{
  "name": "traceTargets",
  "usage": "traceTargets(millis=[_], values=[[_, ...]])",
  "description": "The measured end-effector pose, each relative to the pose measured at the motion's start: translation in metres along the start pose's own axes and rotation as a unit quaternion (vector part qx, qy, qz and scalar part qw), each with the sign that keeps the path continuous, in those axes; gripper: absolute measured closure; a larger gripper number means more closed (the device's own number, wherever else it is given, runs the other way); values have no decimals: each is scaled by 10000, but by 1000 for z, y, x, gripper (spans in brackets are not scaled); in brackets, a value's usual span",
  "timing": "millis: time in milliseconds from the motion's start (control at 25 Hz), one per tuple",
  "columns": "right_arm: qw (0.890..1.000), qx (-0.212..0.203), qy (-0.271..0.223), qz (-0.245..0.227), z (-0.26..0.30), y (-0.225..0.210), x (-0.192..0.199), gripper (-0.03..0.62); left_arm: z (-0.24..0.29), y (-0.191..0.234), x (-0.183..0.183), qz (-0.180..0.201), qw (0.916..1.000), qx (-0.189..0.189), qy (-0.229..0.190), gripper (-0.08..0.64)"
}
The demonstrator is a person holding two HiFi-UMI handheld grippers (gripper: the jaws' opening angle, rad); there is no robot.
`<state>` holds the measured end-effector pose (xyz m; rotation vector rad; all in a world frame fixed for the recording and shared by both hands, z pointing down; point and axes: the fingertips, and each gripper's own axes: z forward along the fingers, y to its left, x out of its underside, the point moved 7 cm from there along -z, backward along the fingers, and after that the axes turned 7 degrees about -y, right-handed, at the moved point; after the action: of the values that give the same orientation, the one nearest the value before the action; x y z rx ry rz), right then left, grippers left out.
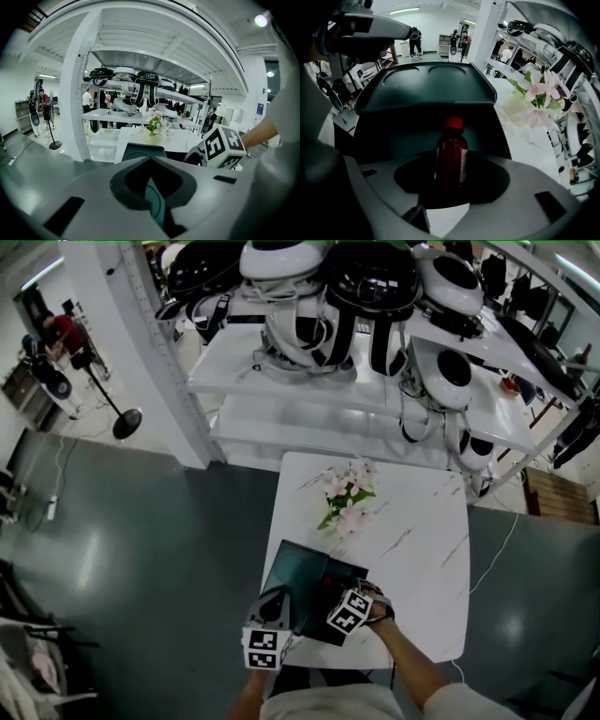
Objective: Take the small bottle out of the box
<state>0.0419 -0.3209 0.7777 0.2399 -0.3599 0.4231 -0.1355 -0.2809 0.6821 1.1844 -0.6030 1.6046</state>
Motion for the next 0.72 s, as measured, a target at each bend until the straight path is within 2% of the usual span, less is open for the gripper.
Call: traceTargets(millis=[440, 720], values=[[9998, 1, 105, 166, 0, -2, 0, 370, -2, -1, -2, 25, 10000, 16, 6, 541], [9974, 191, -395, 566, -16, -2, 0, 370, -5, 3, -3, 45, 10000, -18, -6, 541]])
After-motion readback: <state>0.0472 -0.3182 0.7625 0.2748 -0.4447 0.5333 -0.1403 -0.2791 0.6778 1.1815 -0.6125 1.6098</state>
